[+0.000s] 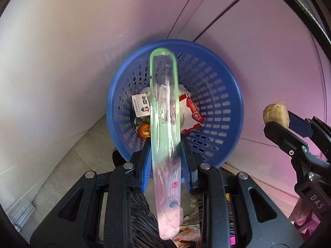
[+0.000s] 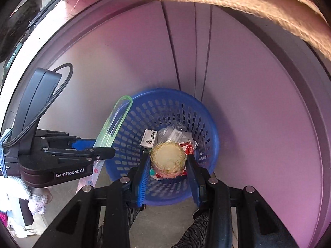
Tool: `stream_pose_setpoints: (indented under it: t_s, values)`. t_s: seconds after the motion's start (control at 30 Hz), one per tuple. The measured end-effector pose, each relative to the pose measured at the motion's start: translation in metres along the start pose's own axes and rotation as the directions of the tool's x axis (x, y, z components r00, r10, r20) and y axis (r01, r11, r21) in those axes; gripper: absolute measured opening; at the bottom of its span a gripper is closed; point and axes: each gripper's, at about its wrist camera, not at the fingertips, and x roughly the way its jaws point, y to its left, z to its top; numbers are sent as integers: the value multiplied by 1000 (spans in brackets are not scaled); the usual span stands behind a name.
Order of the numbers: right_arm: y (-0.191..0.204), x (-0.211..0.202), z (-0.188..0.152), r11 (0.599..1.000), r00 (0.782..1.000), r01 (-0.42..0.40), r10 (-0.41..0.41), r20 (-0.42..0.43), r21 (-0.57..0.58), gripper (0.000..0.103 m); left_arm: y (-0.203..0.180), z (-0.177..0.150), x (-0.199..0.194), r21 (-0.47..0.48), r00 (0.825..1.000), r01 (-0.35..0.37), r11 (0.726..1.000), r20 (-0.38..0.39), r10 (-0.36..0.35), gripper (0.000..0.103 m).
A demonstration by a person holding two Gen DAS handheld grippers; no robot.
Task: Collect trash
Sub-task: 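Open both tools to drop the tube and bread into the basket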
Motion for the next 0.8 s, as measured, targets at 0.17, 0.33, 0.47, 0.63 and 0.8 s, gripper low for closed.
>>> stream_pose_setpoints:
  t_s: [0.17,0.33,0.47,0.63,0.8]
  values:
    - [1,-5,1,1000,1000,0,0,5,-9,38,1,6,-8,12,1000,-8,1000,22,8,27]
    - [3,-9,3,999,1000,17,-17,16,-32,62,4,9,-12,15,999,-31,999,36,31,33]
    - [2,-12,4,1000,1000,15,-14,25,-28,65,11,10,-13,6,998,-43,999,40,43,33]
    - [4,-19,4,1000,1000,4,-4,31,-29,65,10,5,-16,1,997,-57,998,52,57,33]
    - [5,-28,6,999,999,-11,13,44,-37,64,11,0,-35,8,994,-68,998,81,68,33]
